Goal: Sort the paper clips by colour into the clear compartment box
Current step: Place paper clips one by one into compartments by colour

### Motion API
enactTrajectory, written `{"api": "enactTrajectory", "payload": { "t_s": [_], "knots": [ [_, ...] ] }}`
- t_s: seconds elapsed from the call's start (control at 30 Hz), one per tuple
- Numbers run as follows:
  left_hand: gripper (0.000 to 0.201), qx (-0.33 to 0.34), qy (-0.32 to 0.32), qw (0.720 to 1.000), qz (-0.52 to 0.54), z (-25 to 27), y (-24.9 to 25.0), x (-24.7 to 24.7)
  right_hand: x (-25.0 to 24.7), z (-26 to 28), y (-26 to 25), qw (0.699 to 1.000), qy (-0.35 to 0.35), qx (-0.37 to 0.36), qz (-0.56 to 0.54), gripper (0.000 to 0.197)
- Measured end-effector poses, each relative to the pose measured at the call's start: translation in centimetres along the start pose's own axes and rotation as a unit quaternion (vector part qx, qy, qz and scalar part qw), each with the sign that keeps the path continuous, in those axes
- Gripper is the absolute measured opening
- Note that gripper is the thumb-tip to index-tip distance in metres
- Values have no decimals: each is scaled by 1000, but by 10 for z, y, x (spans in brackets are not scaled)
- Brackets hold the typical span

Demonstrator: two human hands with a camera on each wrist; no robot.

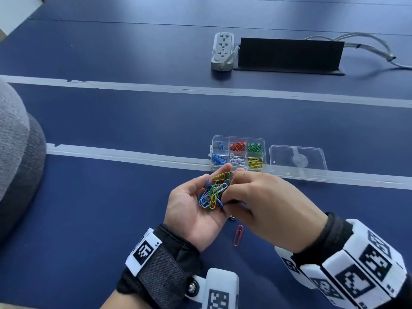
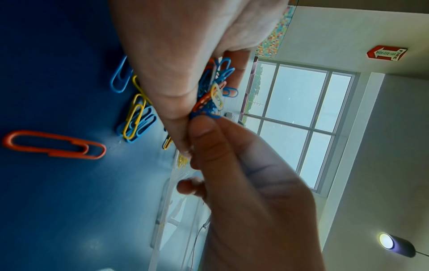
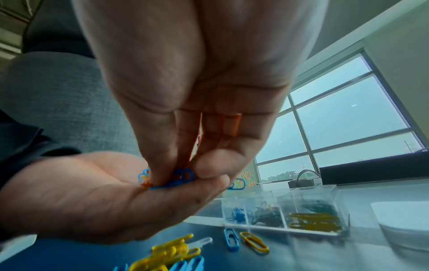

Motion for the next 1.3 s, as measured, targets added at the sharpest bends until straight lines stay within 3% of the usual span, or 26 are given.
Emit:
{"api": "enactTrajectory", "payload": {
  "t_s": [0.07,0.13,0.23,0.3,0.37,0.4,0.5,0.57,0.63,0.8,0.93,1.03,1.17,1.3],
  "knots": [
    [42,9,-2,1000,3,0,0,-1,-6,0,-1,998,38,-14,-40,12],
    [42,23,-10,1000,7,2,2,0,-14,0,4,979,107,23,-173,15],
    [42,27,-30,999,21,5,5,4,-24,-2,9,865,144,138,-461,20],
    [42,23,-41,999,27,7,5,5,-28,-3,9,794,132,196,-561,17],
    [42,23,-47,998,27,7,6,6,-30,-3,9,763,120,227,-593,18],
    [42,23,-47,998,22,7,6,7,-30,-3,10,783,116,231,-566,18],
    [43,19,-44,999,12,8,7,7,-23,-1,7,930,84,151,-324,10],
    [46,15,-42,999,16,8,7,7,-16,-1,4,975,59,91,-193,10],
    [47,15,-33,999,12,7,6,6,-11,-1,4,992,55,56,-102,13],
    [44,22,-21,999,10,6,5,4,-8,-5,9,997,48,1,-57,8],
    [45,14,-13,1000,14,5,5,4,-8,-2,14,999,27,-2,-33,7],
    [45,7,-16,1000,15,5,6,5,-11,-1,13,995,34,22,-91,9],
    [44,8,-34,999,37,7,4,7,-15,-1,12,956,19,113,-270,14],
    [42,8,-41,999,35,8,4,10,-16,-6,12,899,68,165,-400,8]
  ]
}}
Point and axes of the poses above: each hand's wrist, its own z-axis away from the middle knuckle, its own x-axis out of the palm, y = z × x, the point moved 2 cm from there along -z, towards the middle knuckle, and after that the axes turned 10 degrees about -z, right-handed, at the moved point
